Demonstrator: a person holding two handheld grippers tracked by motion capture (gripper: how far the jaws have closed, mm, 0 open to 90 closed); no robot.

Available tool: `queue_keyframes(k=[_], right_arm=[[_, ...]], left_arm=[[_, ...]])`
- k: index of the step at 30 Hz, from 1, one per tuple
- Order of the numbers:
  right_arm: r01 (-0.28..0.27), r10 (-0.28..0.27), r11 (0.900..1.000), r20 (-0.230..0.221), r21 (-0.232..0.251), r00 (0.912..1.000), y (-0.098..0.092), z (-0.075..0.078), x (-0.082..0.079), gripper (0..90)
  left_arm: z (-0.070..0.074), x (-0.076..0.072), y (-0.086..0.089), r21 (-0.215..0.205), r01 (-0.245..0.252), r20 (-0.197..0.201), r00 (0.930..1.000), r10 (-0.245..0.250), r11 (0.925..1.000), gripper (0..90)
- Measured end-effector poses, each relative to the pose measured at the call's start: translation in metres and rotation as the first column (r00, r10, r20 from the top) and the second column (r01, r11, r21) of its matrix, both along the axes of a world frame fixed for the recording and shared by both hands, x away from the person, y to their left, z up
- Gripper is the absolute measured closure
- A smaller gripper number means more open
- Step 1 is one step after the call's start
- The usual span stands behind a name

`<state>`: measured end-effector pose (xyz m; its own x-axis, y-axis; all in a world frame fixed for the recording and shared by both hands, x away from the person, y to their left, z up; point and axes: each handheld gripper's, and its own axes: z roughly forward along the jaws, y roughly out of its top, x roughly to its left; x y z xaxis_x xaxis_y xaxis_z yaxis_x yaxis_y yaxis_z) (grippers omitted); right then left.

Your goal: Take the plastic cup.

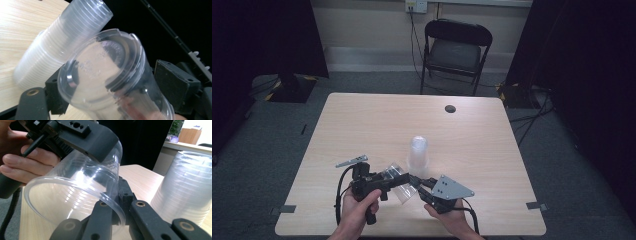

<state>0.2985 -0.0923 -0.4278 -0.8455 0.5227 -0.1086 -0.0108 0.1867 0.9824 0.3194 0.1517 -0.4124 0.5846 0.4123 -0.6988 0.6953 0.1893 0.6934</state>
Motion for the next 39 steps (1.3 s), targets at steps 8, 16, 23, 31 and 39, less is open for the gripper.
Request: queue_keyframes(k=[8, 16, 23, 31, 39], right_arm=[[-0.018, 0.018, 1.0, -0.035, -0.015, 0.9992, 0.0, -0.001, 0.0, 89.9], [-0.06, 0.057, 0.998, -0.066, -0.032, 0.9961, 0.002, -0.002, 0.0, 90.0], [-0.09, 0.081, 0.994, -0.135, -0.063, 0.9875, 0.0, -0.003, 0.005, 89.7], [-0.135, 0.112, 0.987, -0.234, -0.085, 0.9659, -0.004, -0.005, 0.017, 89.3], [-0.145, 0.111, 0.986, -0.327, -0.082, 0.9386, -0.01, -0.003, 0.029, 89.7]], left_arm=[[-0.001, 0.002, 0.002, 0.033, 0.011, 0.023, 0.9997, -0.012, 0.9994, 16.8], [0.004, 0.005, 0.009, 0.086, -0.036, 0.1, 0.9946, 0.028, 0.9956, 17.5], [0.004, 0.006, 0.013, 0.121, -0.048, 0.124, 0.9918, 0.033, 0.9914, 17.2], [0.006, 0.005, 0.019, 0.132, -0.034, 0.19, 0.9817, 0.009, 0.9907, 15.9], [0.007, 0.003, 0.022, 0.176, -0.043, 0.222, 0.9751, 0.003, 0.9834, 21.6]])
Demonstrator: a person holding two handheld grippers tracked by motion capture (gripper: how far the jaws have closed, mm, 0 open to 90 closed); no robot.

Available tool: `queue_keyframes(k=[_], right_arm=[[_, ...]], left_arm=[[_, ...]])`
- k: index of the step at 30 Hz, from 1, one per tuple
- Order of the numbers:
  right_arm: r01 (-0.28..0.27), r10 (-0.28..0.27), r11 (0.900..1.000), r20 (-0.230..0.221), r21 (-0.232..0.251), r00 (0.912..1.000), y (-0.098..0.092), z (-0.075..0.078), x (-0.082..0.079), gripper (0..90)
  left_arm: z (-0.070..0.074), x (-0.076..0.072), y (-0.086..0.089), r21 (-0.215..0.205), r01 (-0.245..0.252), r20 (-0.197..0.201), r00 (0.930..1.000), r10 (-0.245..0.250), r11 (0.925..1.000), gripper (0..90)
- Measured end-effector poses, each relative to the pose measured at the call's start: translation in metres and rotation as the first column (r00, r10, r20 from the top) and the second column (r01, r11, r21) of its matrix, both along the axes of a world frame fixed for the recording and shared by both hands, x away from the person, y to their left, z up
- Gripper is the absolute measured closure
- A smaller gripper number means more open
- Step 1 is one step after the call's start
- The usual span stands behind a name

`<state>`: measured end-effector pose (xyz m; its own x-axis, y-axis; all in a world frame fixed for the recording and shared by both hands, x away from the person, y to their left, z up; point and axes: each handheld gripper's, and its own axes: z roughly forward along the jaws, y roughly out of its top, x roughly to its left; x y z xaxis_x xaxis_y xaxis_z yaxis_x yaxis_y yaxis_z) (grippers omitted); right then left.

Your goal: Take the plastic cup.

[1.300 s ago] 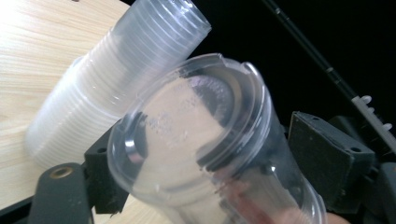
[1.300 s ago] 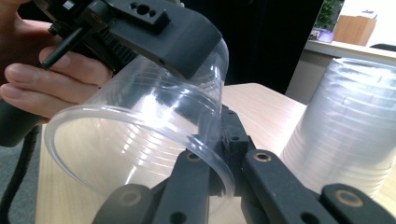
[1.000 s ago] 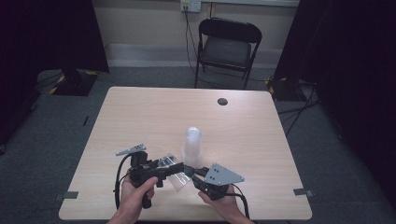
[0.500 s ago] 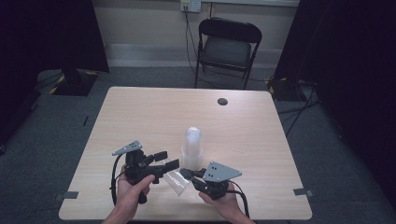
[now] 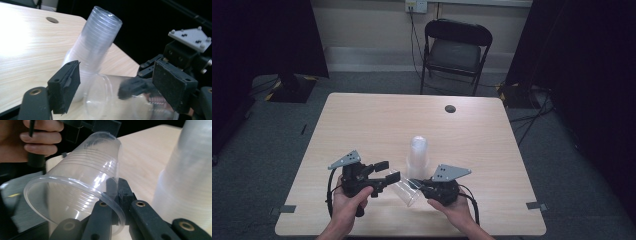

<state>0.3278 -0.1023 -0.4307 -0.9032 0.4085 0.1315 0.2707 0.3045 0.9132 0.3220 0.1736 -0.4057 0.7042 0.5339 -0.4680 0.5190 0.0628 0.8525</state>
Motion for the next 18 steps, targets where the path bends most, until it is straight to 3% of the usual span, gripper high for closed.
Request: queue_keyframes(k=[4, 6, 11, 15, 18], right_arm=[[-0.036, 0.035, 0.999, -0.062, -0.014, 0.9975, -0.001, -0.001, 0.004, 89.9], [-0.033, 0.031, 0.999, -0.079, -0.031, 0.9964, -0.002, 0.0, 0.006, 90.0], [-0.036, 0.029, 0.998, -0.119, -0.058, 0.9925, -0.009, 0.001, 0.009, 90.0], [-0.048, 0.034, 0.995, -0.155, -0.087, 0.9873, -0.016, 0.001, 0.012, 90.0], [-0.031, 0.015, 0.995, -0.171, -0.091, 0.9851, -0.021, 0.001, 0.015, 90.0]], left_arm=[[-0.001, -0.001, -0.001, 0.024, 0.0, 0.012, 0.9999, 0.0, 0.9997, 19.3], [-0.001, -0.002, -0.001, 0.053, -0.008, 0.037, 0.9993, 0.006, 0.9986, 17.6], [-0.002, -0.004, -0.006, 0.112, 0.024, 0.092, 0.9952, -0.034, 0.9934, 17.6], [-0.003, -0.007, -0.013, 0.193, 0.066, 0.126, 0.9878, -0.091, 0.979, 16.0], [-0.003, -0.01, -0.018, 0.236, 0.139, 0.145, 0.9735, -0.177, 0.9618, 15.9]])
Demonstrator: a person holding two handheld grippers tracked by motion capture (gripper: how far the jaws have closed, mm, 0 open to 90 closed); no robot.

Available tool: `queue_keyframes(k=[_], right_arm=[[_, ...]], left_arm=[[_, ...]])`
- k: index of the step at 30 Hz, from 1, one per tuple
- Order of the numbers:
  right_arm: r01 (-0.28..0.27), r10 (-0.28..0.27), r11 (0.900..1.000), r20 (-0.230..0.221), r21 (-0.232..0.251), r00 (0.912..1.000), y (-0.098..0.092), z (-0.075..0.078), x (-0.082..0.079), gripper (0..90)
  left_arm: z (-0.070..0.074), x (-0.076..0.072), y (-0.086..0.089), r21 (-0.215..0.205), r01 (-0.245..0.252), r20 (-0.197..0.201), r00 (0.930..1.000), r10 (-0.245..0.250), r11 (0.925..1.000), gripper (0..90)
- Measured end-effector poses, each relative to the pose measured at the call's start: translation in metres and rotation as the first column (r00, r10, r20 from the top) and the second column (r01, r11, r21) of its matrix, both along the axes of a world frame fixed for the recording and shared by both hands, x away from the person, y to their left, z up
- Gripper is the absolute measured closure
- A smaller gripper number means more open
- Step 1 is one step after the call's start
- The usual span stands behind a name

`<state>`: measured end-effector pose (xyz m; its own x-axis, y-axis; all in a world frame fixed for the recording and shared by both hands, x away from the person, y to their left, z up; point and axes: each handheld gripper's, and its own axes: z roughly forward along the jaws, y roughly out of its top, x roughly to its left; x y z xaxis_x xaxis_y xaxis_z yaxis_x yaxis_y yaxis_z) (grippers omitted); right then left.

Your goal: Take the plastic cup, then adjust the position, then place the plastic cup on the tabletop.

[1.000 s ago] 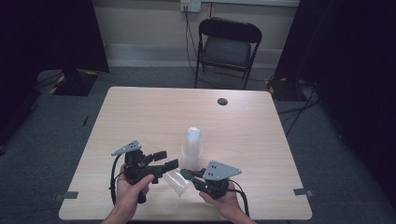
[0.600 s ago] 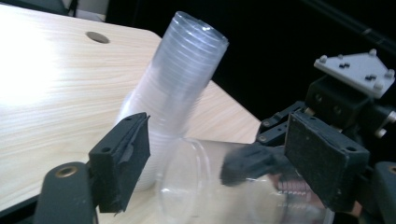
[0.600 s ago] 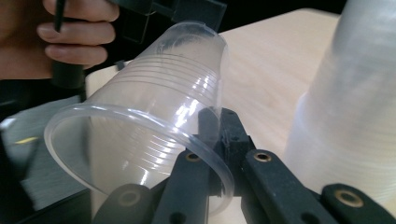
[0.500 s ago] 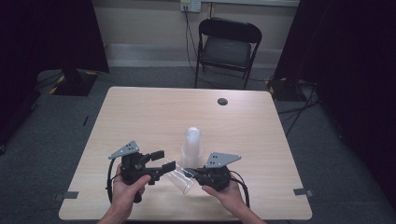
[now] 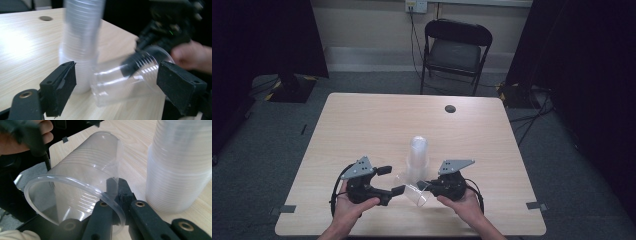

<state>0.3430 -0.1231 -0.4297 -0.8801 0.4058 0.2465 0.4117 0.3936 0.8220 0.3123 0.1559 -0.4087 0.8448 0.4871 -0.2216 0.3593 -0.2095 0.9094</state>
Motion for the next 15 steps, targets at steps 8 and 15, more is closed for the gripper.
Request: queue_keyframes(k=[8, 15], right_arm=[[-0.026, 0.025, 0.999, -0.037, -0.034, 0.999, 0.0, 0.001, 0.005, 90.0], [-0.053, 0.051, 0.998, -0.066, -0.025, 0.9965, 0.0, 0.005, 0.005, 90.0]], left_arm=[[-0.004, -0.005, -0.008, 0.109, 0.055, 0.055, 0.9966, -0.061, 0.9925, 17.5], [-0.003, -0.005, -0.012, 0.158, 0.098, 0.129, 0.9845, -0.119, 0.9826, 15.4]])
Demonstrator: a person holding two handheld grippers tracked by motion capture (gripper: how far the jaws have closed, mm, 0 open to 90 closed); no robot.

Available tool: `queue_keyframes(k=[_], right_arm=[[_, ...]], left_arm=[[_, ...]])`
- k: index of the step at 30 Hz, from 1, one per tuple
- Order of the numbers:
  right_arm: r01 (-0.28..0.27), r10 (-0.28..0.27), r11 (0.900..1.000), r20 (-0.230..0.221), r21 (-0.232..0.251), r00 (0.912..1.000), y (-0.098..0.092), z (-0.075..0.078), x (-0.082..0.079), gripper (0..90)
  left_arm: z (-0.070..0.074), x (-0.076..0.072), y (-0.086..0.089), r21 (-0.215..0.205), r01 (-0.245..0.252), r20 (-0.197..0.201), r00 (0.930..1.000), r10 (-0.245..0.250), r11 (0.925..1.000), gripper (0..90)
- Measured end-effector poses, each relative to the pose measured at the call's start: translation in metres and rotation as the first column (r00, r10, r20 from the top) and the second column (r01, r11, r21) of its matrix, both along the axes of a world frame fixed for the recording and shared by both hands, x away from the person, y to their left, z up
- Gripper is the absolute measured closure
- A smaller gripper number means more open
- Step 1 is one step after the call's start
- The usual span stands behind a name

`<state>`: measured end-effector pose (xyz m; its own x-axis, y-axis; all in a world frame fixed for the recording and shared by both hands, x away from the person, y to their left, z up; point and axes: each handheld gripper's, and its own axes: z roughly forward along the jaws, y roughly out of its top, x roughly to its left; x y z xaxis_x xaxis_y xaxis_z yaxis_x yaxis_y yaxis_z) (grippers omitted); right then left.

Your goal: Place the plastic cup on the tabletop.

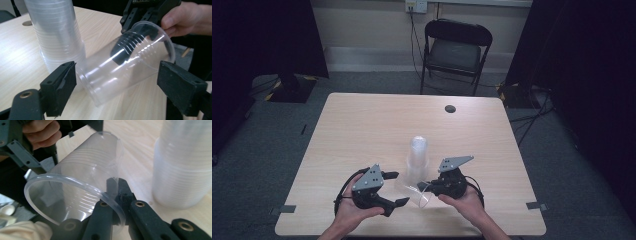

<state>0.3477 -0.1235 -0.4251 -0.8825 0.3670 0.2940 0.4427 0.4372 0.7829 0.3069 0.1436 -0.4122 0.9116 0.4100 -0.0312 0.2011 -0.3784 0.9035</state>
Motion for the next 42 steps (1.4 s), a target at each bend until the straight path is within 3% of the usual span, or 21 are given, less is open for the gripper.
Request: queue_keyframes(k=[1, 5, 13, 21, 25, 27, 30, 32, 36, 38, 39, 40, 42], right_arm=[[-0.004, 0.004, 1.0, -0.01, -0.004, 0.9999, 0.001, 0.0, 0.0, 90.0], [-0.027, 0.026, 0.999, -0.052, -0.022, 0.9983, 0.006, -0.001, 0.002, 90.0], [-0.059, 0.054, 0.997, -0.093, -0.055, 0.9942, 0.014, -0.007, 0.006, 90.0], [-0.084, 0.073, 0.993, -0.115, -0.089, 0.9906, 0.015, -0.008, 0.001, 90.0], [-0.077, 0.065, 0.992, -0.117, -0.098, 0.991, 0.017, -0.007, 0.0, 90.0], [-0.074, 0.062, 0.992, -0.122, -0.098, 0.9906, 0.018, -0.007, 0.0, 90.0], [-0.065, 0.052, 0.993, -0.134, -0.094, 0.9896, 0.018, -0.008, 0.002, 90.0], [-0.06, 0.046, 0.994, -0.142, -0.094, 0.9888, 0.019, -0.009, 0.003, 90.0], [-0.05, 0.035, 0.995, -0.162, -0.088, 0.9862, 0.02, -0.01, 0.003, 90.0], [-0.039, 0.025, 0.996, -0.175, -0.077, 0.9843, 0.02, -0.01, 0.003, 89.7], [-0.036, 0.023, 0.997, -0.179, -0.073, 0.9835, 0.019, -0.01, 0.004, 89.6], [-0.028, 0.014, 0.997, -0.184, -0.07, 0.9829, 0.019, -0.01, 0.004, 89.5], [-0.009, -0.004, 0.998, -0.204, -0.062, 0.979, 0.018, -0.01, 0.005, 89.5]], left_arm=[[-0.001, 0.0, -0.001, -0.003, 0.003, -0.004, 1.0, -0.003, 1.0, 15.6], [-0.003, 0.001, -0.003, 0.05, 0.015, 0.041, 0.999, -0.017, 0.9986, 16.6], [-0.009, -0.002, -0.004, 0.122, 0.072, 0.061, 0.9949, -0.08, 0.9899, 17.4], [-0.016, -0.009, -0.017, 0.229, 0.138, 0.094, 0.982, -0.164, 0.9635, 15.5], [-0.019, -0.01, -0.022, 0.266, 0.138, 0.107, 0.9795, -0.171, 0.9542, 15.2], [-0.021, -0.01, -0.022, 0.259, 0.131, 0.11, 0.9804, -0.164, 0.9569, 15.5], [-0.022, -0.01, -0.023, 0.271, 0.126, 0.112, 0.9806, -0.161, 0.9542, 16.2], [-0.024, -0.01, -0.024, 0.295, 0.125, 0.123, 0.9781, -0.168, 0.9474, 17.6], [-0.025, -0.011, -0.025, 0.311, 0.13, 0.122, 0.9769, -0.176, 0.9414, 21.7], [-0.026, -0.012, -0.026, 0.331, 0.136, 0.119, 0.9755, -0.185, 0.9336, 26.8], [-0.028, -0.013, -0.028, 0.323, 0.131, 0.12, 0.9768, -0.178, 0.9374, 27.9], [-0.028, -0.013, -0.029, 0.336, 0.134, 0.127, 0.9743, -0.186, 0.9322, 28.5], [-0.029, -0.014, -0.031, 0.333, 0.121, 0.131, 0.9761, -0.173, 0.9351, 28.7]])
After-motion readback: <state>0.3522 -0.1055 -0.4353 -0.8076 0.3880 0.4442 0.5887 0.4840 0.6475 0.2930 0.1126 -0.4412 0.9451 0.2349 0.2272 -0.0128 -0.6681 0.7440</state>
